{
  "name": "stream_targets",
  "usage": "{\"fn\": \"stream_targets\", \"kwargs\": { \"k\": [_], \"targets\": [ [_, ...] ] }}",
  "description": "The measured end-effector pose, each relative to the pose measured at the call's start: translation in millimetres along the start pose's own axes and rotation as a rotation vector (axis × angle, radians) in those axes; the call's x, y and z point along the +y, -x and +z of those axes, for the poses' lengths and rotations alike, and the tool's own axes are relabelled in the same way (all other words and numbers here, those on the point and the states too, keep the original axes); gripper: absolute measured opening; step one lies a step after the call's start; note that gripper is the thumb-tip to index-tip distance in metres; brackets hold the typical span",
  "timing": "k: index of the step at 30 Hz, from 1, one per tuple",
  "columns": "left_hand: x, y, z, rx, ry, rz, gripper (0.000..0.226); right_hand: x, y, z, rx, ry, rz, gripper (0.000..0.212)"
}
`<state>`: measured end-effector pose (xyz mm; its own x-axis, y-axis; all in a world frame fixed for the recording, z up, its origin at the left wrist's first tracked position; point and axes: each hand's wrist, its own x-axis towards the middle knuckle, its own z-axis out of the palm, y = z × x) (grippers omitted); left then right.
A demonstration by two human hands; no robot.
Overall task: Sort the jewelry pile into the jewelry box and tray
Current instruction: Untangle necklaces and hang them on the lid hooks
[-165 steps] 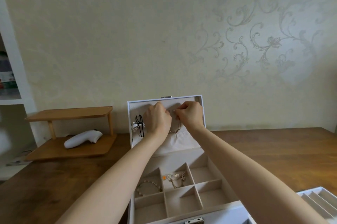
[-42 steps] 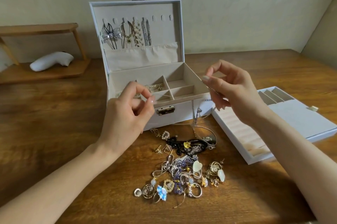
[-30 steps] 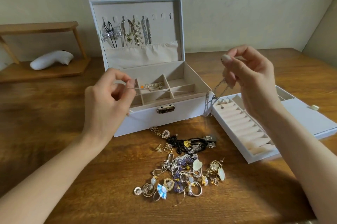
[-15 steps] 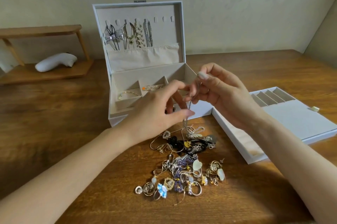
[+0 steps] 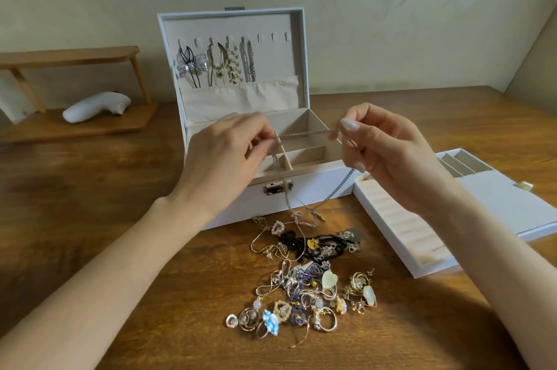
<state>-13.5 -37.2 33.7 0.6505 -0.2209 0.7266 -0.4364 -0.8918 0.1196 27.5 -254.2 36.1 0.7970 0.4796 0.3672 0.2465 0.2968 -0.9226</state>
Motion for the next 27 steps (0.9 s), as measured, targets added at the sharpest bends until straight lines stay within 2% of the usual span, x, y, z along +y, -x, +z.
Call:
{"fn": "stream_targets", "kwargs": {
  "k": [2,8,13,18,20,22,25,27],
  "targets": [
    [1,-1,-1,0.01,0.07,-0.074,0.007,-1,0,-1,-0.032,0.007,0.007,0.016],
    [8,-5,-8,0.003,0.644,-0.393,0.012,-4,3,-3,-0.183,-0.034,0.076,0.011],
    [13,-10,-11,0.011,0.723,-0.352,0.009,3,6,6,-0.276,0.086,0.188,0.021],
    [19,-14,-10,-0.009,0.962,-0.376,0.009,17,9,23,-0.23,0.239,0.279,0.044],
    [21,-14,-9,-0.029,1.008,-0.359,0.006,24,9,31,-0.204,0.329,0.274,0.046],
    [23,-14,-8,-0.058,1.053,-0.349,0.01,30,10,37,-0.155,0.406,0.212,0.041],
    [23,-13,-8,-0.087,1.07,-0.333,0.014,33,10,38,-0.053,0.462,0.084,0.016],
    [21,-13,-9,-0.092,1.071,-0.33,0.013,31,8,34,0.014,0.494,0.004,0.013]
  ]
}}
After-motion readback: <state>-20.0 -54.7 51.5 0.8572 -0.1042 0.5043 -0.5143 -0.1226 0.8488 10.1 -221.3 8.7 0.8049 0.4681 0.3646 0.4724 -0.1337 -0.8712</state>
